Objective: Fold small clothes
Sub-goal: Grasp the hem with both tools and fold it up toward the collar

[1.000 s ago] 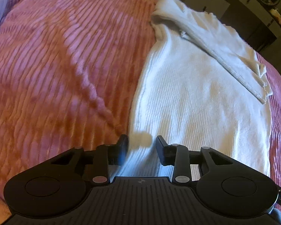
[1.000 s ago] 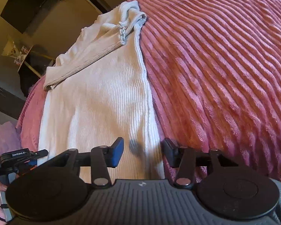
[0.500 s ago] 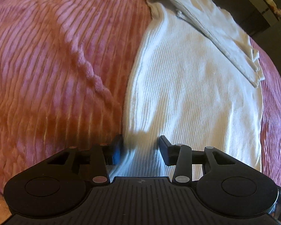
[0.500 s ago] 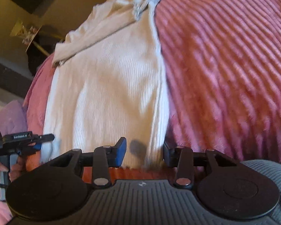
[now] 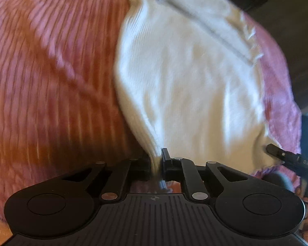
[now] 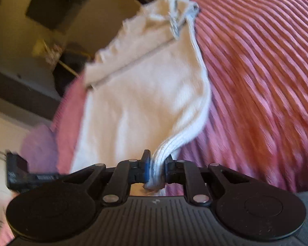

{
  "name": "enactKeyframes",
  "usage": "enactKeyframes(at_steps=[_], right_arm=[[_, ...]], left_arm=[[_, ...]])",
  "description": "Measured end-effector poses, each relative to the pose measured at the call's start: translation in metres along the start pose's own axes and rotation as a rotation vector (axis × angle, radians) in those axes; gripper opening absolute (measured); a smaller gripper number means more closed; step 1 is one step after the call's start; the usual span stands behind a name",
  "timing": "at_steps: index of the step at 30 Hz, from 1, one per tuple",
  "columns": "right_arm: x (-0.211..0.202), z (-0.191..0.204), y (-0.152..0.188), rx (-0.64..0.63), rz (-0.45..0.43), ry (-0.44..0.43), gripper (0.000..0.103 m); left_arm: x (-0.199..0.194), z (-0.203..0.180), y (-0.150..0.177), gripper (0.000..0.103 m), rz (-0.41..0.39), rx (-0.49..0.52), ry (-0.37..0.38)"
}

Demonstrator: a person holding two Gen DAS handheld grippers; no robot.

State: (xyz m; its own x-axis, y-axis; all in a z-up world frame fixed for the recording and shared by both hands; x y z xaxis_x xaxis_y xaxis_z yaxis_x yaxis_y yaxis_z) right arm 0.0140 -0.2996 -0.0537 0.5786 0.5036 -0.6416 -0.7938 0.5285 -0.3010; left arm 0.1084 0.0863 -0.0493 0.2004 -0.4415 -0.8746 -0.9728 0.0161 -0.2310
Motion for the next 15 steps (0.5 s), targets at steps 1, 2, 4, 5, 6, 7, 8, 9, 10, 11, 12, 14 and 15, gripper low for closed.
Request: enactKeyframes(at_steps=[1, 2, 4, 5, 6, 7, 8, 9, 10, 11, 12, 14, 15], right_arm=[[-0.002, 0.003, -0.008, 0.02, -0.024, -0.028, 0.012], [-0.003, 0.005, -0.016, 0.039, -0.047, -0.049, 0.012], [-0.006, 0.009, -0.035, 0.076, -0.108, -0.09, 0.012], [-0.008, 0.01, -0.044, 0.076, -0.13, -0.095, 0.012], [-0.008, 0.012, -0.052, 0.07, -0.158, -0.089, 0.012], [-0.006, 0.015, -0.063, 0.062, -0.183, -0.078, 0.012], [-0.004, 0.017, -0.072, 0.059, -0.201, -0.071, 0.012], [-0.001, 0.018, -0.081, 0.058, -0.218, -0.058, 0.012], [0.002, 0.019, -0.089, 0.043, -0.235, -0.03, 0.012], [0.002, 0.019, -0.096, 0.031, -0.257, -0.004, 0.012], [0.002, 0.017, -0.103, 0.026, -0.276, 0.014, 0.012], [0.004, 0.009, -0.113, 0.024, -0.307, 0.066, 0.012], [0.007, 0.006, -0.119, 0.016, -0.318, 0.089, 0.012]], left_arm=[[-0.007, 0.0, -0.006, 0.012, -0.027, -0.017, 0.029], [-0.015, 0.001, -0.014, 0.011, -0.059, -0.045, 0.066], [-0.03, 0.003, -0.034, 0.01, -0.127, -0.104, 0.116], [-0.037, 0.002, -0.045, 0.01, -0.167, -0.127, 0.127], [-0.043, 0.002, -0.057, 0.01, -0.201, -0.142, 0.138], [-0.048, 0.001, -0.069, 0.01, -0.234, -0.157, 0.148], [-0.051, -0.001, -0.081, 0.01, -0.259, -0.167, 0.15], [-0.052, -0.001, -0.092, 0.01, -0.282, -0.178, 0.145], [-0.052, -0.003, -0.101, 0.01, -0.298, -0.182, 0.133], [-0.051, -0.004, -0.108, 0.01, -0.311, -0.18, 0.115], [-0.049, -0.006, -0.114, 0.01, -0.322, -0.174, 0.102], [-0.042, -0.011, -0.126, 0.01, -0.336, -0.162, 0.076], [-0.039, -0.011, -0.131, 0.01, -0.334, -0.162, 0.064]])
Point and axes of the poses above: each gripper's, at about its wrist camera, not at the fingertips, and x roughly the way its jaws point, z to its left, y to its underside, the point moved 5 cm from there along x, roughly the way its jaws point, and after that the axes turned 1 degree about x, right-handed, at the moved point
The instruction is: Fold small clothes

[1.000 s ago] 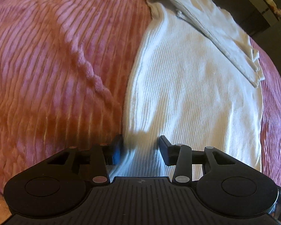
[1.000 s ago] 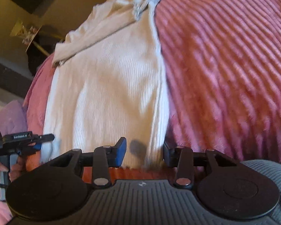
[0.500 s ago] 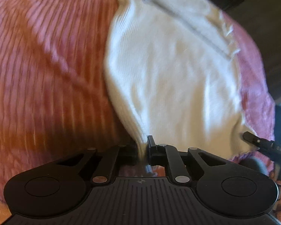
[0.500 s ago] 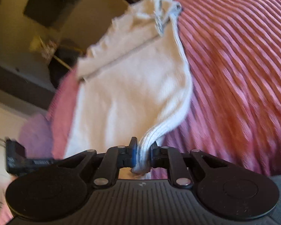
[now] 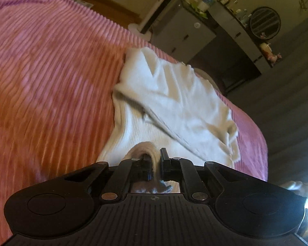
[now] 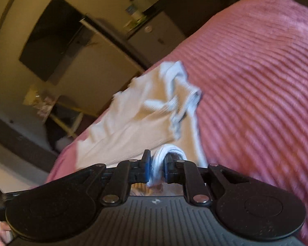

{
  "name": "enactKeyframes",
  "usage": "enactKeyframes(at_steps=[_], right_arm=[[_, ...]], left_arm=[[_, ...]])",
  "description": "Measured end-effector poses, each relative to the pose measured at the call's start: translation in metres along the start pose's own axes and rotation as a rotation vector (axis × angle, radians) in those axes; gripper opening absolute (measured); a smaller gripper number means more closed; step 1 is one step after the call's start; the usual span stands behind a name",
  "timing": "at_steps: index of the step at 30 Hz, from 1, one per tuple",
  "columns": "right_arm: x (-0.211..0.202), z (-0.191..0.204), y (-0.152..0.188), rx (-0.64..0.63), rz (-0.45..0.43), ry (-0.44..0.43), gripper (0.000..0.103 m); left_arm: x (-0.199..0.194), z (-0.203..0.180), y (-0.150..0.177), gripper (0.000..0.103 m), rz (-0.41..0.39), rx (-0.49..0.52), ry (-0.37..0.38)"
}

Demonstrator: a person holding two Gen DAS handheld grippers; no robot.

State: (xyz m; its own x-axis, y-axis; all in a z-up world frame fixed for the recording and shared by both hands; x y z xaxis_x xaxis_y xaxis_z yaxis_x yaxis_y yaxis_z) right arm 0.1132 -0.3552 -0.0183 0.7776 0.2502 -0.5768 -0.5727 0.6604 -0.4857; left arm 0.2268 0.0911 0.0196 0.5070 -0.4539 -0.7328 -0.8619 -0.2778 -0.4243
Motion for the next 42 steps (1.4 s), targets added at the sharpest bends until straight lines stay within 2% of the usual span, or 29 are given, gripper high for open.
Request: enactKeyframes(at_steps=[3, 5, 6, 8, 12, 13, 15, 18, 20, 22, 27, 28, 29, 30, 32, 36, 39, 42], right_arm=[[0.012, -0.011, -0.004, -0.018, -0.022, 0.053, 0.014], [0.015, -0.017, -0.003, -0.01, -0.029, 0.063, 0.027], [0.013, -0.018, -0.002, -0.02, -0.036, 0.055, 0.043], [0.006, -0.018, 0.001, -0.073, -0.069, 0.062, 0.06], [-0.01, -0.018, 0.009, -0.247, -0.09, 0.094, 0.078], [-0.009, -0.018, 0.013, -0.293, -0.074, 0.108, 0.081], [-0.002, -0.016, 0.019, -0.355, -0.037, 0.131, 0.081], [0.013, -0.014, 0.023, -0.36, 0.001, 0.113, 0.081], [0.022, -0.011, 0.024, -0.378, 0.004, 0.115, 0.078], [0.03, -0.009, 0.022, -0.397, 0.003, 0.126, 0.058], [0.048, -0.013, 0.018, -0.378, 0.04, 0.124, 0.04], [0.049, -0.013, 0.019, -0.381, 0.041, 0.123, 0.029], [0.049, -0.012, 0.019, -0.391, 0.036, 0.124, 0.022], [0.049, -0.011, 0.018, -0.401, 0.027, 0.127, 0.011], [0.044, -0.009, 0.018, -0.408, 0.002, 0.117, 0.011], [0.043, -0.005, 0.018, -0.406, -0.009, 0.1, 0.011], [0.044, -0.004, 0.018, -0.405, -0.013, 0.129, 0.011], [0.033, 0.0, 0.014, -0.397, -0.073, 0.14, 0.011]], left_arm=[[0.019, -0.001, -0.01, 0.011, -0.001, 0.009, -0.076], [0.025, 0.004, -0.013, 0.022, -0.02, -0.003, -0.129], [0.024, 0.007, -0.013, 0.027, -0.028, -0.008, -0.145], [0.02, 0.014, -0.013, 0.039, -0.053, 0.004, -0.149], [0.011, 0.018, -0.01, 0.046, -0.092, 0.135, -0.164], [0.011, 0.018, -0.008, 0.051, -0.089, 0.171, -0.16], [0.015, 0.02, -0.002, 0.053, -0.067, 0.219, -0.149], [0.029, 0.023, 0.006, 0.054, -0.038, 0.238, -0.142], [0.038, 0.022, 0.009, 0.054, -0.021, 0.243, -0.141], [0.047, 0.02, 0.008, 0.054, -0.012, 0.261, -0.142], [0.068, 0.016, 0.003, 0.048, 0.035, 0.286, -0.151], [0.072, 0.016, 0.003, 0.042, 0.041, 0.289, -0.154], [0.074, 0.017, 0.002, 0.031, 0.041, 0.293, -0.16], [0.075, 0.018, 0.001, 0.027, 0.036, 0.294, -0.173], [0.073, 0.018, 0.0, 0.017, 0.023, 0.291, -0.171], [0.062, 0.017, -0.002, 0.014, -0.019, 0.293, -0.097], [0.052, 0.014, -0.002, 0.013, -0.052, 0.324, -0.081], [0.039, 0.011, -0.003, 0.01, -0.097, 0.335, -0.047]])
Point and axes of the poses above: each gripper's, at about its wrist camera, not at the fingertips, and x roughly the way its jaws point, z to its left, y to its underside, the point moved 5 cm from there along x, roughly the way its jaws point, and after that the axes turned 1 degree about x, right-handed, at the moved point
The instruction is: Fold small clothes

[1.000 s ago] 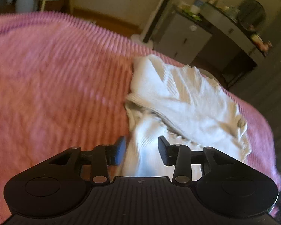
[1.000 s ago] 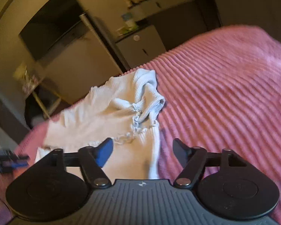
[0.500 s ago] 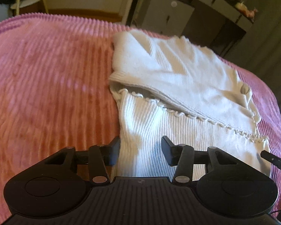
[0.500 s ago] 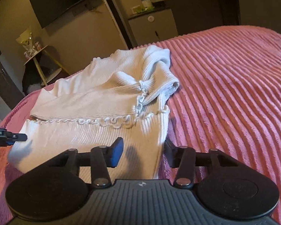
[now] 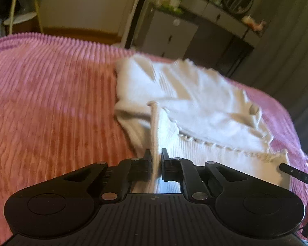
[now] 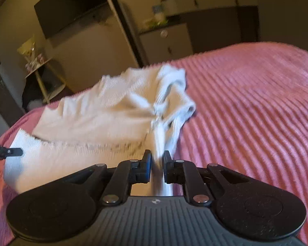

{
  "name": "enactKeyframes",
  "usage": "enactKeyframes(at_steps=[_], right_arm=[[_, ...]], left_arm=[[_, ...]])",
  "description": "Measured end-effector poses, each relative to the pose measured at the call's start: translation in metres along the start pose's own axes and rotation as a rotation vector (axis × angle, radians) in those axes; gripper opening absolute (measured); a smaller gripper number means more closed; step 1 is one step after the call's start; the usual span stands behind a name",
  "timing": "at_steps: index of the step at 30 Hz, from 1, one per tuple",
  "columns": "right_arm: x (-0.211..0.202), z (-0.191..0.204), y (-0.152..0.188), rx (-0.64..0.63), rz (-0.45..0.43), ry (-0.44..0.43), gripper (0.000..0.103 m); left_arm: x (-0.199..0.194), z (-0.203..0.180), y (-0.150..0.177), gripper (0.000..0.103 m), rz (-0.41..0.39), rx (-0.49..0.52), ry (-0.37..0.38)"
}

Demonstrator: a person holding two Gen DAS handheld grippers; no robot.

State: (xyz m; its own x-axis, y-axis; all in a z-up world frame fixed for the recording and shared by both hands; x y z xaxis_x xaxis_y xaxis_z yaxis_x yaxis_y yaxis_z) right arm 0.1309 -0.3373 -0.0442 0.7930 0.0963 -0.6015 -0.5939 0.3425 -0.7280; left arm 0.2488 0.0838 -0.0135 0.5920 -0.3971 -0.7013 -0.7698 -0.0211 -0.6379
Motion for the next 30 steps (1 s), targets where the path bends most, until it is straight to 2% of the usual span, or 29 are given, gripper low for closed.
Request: enactKeyframes(at_steps=[5, 8, 11, 14, 16, 18, 20, 23, 28, 29, 30], right_arm=[[-0.019, 0.015, -0.018, -0.049, -0.076, -0.025, 0.001], [-0.027, 0.028, -0.032, -0.101, -0.116, -0.06, 0.0], [-0.021, 0.035, -0.039, -0.132, -0.09, -0.068, 0.0], [-0.007, 0.024, -0.032, -0.108, -0.042, -0.024, 0.004], [0.001, 0.008, -0.023, -0.042, 0.007, 0.005, 0.019], [0.004, -0.003, -0.012, 0.002, 0.031, 0.013, 0.028], [0.007, -0.008, -0.004, 0.005, 0.049, 0.015, 0.029], [0.013, -0.013, 0.001, -0.002, 0.06, 0.056, 0.041], [0.019, -0.019, 0.002, 0.053, 0.072, 0.038, 0.042], [0.019, -0.017, 0.002, 0.045, 0.062, 0.028, 0.041], [0.019, -0.012, 0.002, 0.028, 0.061, 0.015, 0.035]], left_arm=[[-0.021, -0.014, -0.017, 0.01, -0.079, 0.019, 0.057], [-0.035, -0.029, -0.03, 0.01, -0.131, 0.046, 0.11], [-0.036, -0.037, -0.041, 0.01, -0.142, 0.056, 0.135], [-0.025, -0.034, -0.036, 0.01, -0.102, 0.054, 0.121], [-0.017, -0.025, -0.027, 0.01, -0.069, 0.043, 0.102], [-0.01, -0.016, -0.018, 0.01, -0.048, 0.028, 0.083], [-0.006, -0.007, -0.01, 0.01, -0.029, 0.011, 0.076], [0.001, 0.0, -0.004, 0.01, -0.003, -0.001, 0.06], [0.01, 0.0, 0.003, 0.01, 0.033, 0.01, 0.069], [0.014, 0.0, 0.004, 0.01, 0.047, 0.012, 0.067], [0.02, -0.001, 0.006, 0.011, 0.07, 0.011, 0.074]])
Point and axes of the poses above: each gripper's, at about its wrist camera, not at the fingertips, and x roughly the way its jaws point, z to its left, y to its underside, the point moved 5 cm from there along x, roughly the way its jaws point, and after that the axes turned 1 degree about x, right-handed, at the moved point
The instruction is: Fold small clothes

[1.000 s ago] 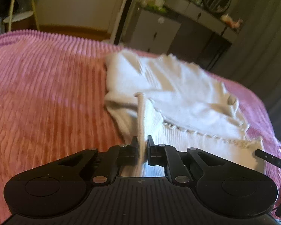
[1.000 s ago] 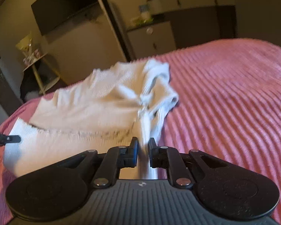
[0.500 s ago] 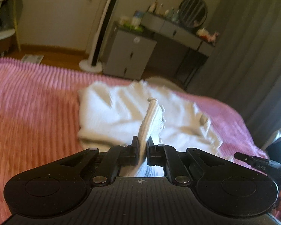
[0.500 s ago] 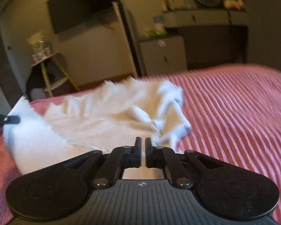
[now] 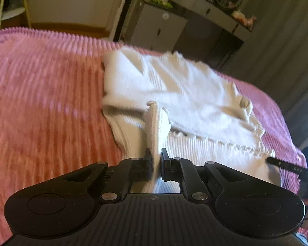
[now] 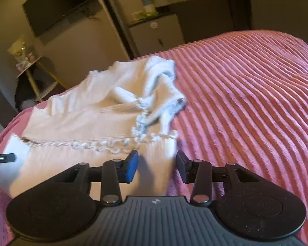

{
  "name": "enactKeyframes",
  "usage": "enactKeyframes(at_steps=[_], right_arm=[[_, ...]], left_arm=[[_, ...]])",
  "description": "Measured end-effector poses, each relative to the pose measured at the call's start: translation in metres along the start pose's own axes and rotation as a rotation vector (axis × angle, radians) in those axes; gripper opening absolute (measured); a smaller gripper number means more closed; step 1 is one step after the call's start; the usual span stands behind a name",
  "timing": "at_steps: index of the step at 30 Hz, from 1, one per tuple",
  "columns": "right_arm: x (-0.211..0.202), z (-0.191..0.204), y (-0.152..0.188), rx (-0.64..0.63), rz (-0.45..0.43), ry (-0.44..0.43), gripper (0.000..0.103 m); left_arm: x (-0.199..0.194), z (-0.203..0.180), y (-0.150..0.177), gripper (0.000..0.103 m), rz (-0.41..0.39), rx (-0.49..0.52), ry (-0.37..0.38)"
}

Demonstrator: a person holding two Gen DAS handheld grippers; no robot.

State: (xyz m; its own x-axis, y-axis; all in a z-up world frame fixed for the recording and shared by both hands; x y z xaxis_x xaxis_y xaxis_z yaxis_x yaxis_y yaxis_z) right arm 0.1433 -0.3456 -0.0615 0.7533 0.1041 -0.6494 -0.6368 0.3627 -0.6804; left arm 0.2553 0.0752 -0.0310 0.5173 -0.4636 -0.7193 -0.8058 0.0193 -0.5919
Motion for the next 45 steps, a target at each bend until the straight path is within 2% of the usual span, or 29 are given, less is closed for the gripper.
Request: enactKeyframes(at_steps=[1, 2, 5, 8, 11, 17, 21, 25, 30, 37, 40, 45], right_arm=[[0.0, 0.004, 0.001, -0.02, -0.006, -0.002, 0.017], [-0.001, 0.01, 0.001, -0.051, -0.013, 0.01, 0.009], [-0.006, 0.023, -0.001, -0.114, -0.042, 0.035, 0.009], [-0.017, 0.032, -0.003, -0.133, -0.066, 0.037, 0.009], [-0.035, 0.044, -0.007, -0.154, -0.098, 0.047, 0.008], [-0.065, 0.065, -0.018, -0.198, -0.134, 0.078, 0.008], [-0.078, 0.08, -0.038, -0.229, -0.175, 0.08, 0.008], [-0.071, 0.091, -0.072, -0.262, -0.222, 0.078, 0.007], [-0.03, 0.088, -0.116, -0.264, -0.256, 0.073, 0.007], [0.071, 0.058, -0.18, -0.244, -0.231, 0.087, 0.007], [0.114, 0.05, -0.194, -0.256, -0.207, 0.1, 0.007], [0.171, 0.033, -0.203, -0.223, -0.184, 0.126, 0.007]], left_arm=[[0.007, 0.001, 0.002, 0.014, 0.036, -0.006, 0.01], [0.013, 0.001, 0.005, 0.015, 0.07, -0.012, 0.011], [0.02, 0.001, 0.007, 0.013, 0.071, -0.003, -0.022], [0.019, 0.004, 0.005, 0.009, 0.058, -0.05, -0.014], [0.001, 0.003, 0.003, 0.009, -0.008, -0.047, -0.029], [-0.047, 0.004, -0.012, 0.009, -0.13, -0.074, 0.013], [-0.075, -0.009, -0.032, 0.009, -0.222, -0.031, 0.037], [-0.084, -0.015, -0.062, 0.009, -0.277, -0.019, 0.015], [-0.061, -0.015, -0.1, 0.009, -0.304, -0.012, -0.066], [0.001, -0.003, -0.151, 0.009, -0.307, -0.006, -0.185], [0.032, 0.001, -0.173, 0.009, -0.303, 0.01, -0.228], [0.079, 0.007, -0.189, 0.009, -0.278, 0.025, -0.305]])
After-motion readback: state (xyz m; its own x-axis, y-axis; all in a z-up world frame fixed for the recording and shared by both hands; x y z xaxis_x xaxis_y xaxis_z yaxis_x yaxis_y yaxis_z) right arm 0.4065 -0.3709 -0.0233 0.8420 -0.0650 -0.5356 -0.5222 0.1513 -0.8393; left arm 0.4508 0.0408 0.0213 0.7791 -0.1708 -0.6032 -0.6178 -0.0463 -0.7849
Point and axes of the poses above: each gripper's, at about its wrist camera, not at the fingertips, and x roughly the way its jaws point, z to its left, y to its underside, the point moved 5 cm from there along x, roughly the way its jaws point, and after that the axes turned 1 degree about x, right-handed, at the moved point
